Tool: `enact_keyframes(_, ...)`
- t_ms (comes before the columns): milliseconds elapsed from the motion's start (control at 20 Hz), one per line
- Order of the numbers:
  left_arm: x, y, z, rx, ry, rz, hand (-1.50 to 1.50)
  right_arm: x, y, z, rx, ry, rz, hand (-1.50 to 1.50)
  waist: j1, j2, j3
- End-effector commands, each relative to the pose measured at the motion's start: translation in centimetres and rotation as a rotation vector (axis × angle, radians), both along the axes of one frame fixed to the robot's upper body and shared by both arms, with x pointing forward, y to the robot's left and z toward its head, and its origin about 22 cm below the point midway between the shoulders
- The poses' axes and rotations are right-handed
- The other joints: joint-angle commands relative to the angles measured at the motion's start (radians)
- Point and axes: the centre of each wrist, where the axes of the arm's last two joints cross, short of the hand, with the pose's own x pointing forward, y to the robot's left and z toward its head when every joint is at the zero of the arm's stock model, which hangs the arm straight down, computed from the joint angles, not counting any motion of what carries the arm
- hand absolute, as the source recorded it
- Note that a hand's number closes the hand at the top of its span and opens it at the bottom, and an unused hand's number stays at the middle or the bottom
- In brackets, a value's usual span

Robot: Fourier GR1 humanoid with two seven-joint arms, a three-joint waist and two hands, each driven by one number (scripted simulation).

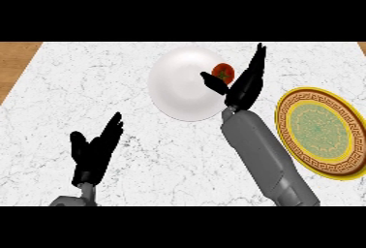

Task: Pick the tomato from the plate and place it in the plate

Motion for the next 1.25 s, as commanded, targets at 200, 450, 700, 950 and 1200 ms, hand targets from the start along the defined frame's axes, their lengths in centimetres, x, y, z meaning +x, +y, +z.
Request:
enact_keyframes(200, -1.3, 0.1, -2.4, -0.010, 0.056, 0.029, 0.00, -3.9, 0.6, -0.8, 0.142, -0.036, 0.200, -1.50, -0.039, -0.008, -0.007)
enact_keyframes(450, -0.7, 2.6, 0.1, 0.006, 0.057, 0.061, 0.00, -9.6, 0.3, -4.8, 0.138, 0.006, 0.296, -1.50, -0.057, -0.016, -0.008)
enact_keyframes(700, -1.4, 0.7, -3.0, -0.010, 0.071, 0.050, 0.00, -12.4, 0.8, -7.4, 0.071, 0.076, 0.324, -1.50, -0.063, -0.015, -0.009)
enact_keyframes(950, -1.9, 1.5, -2.3, 0.005, 0.073, 0.065, 0.00, -15.4, 0.9, -6.8, 0.062, 0.102, 0.314, -1.50, -0.066, -0.018, -0.009)
enact_keyframes(1200, 0.1, 0.4, -1.9, 0.003, 0.077, 0.051, 0.00, -16.5, 2.3, -6.3, 0.061, 0.111, 0.318, -1.50, -0.065, -0.016, -0.009)
